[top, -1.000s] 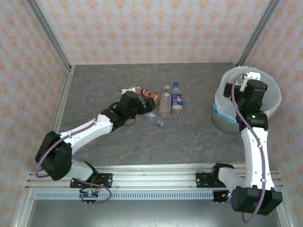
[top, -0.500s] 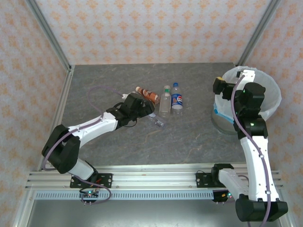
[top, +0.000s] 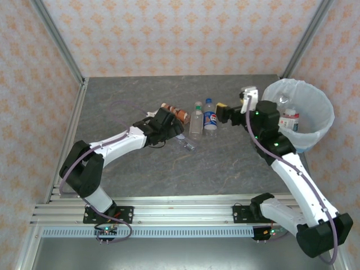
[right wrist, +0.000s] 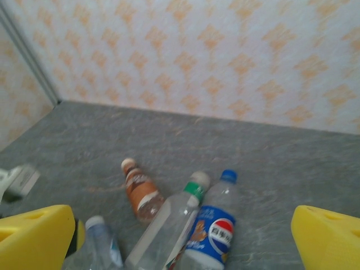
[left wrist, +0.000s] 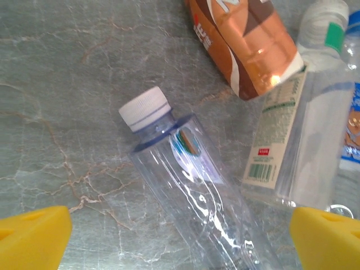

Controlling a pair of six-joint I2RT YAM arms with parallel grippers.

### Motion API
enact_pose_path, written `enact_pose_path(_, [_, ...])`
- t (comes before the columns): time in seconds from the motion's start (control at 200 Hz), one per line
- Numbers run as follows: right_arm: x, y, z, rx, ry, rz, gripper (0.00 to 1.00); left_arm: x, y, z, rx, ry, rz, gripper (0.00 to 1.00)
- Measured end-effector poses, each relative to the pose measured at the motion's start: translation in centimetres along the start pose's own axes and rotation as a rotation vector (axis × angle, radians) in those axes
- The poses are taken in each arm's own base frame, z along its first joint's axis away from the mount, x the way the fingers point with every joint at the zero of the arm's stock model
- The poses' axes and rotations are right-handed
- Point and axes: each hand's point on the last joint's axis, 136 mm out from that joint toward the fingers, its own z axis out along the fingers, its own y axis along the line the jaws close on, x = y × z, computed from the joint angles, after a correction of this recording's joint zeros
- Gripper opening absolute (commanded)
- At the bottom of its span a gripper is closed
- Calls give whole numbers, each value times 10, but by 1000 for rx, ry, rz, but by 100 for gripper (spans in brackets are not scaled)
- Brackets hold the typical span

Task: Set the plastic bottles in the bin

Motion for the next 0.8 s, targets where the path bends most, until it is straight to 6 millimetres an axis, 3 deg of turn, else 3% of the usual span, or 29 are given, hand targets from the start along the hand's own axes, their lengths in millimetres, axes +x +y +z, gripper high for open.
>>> enact_pose_path(0.17, [31, 13, 18, -18, 66, -16, 99, -1, -1, 4, -48, -5, -37, 100])
enact_pose_path(0.475, [53, 15, 25, -6, 72, 29, 99, 13, 13, 33, -137, 23, -114, 100])
enact_pose_path(0.651, [71, 13, 27, 0, 104, 60, 99, 7, 5, 44, -165, 13, -134, 100])
enact_pose_path(0.801, [72, 14, 27, 0, 101, 71, 99, 2, 3, 48, -205, 2, -148, 100])
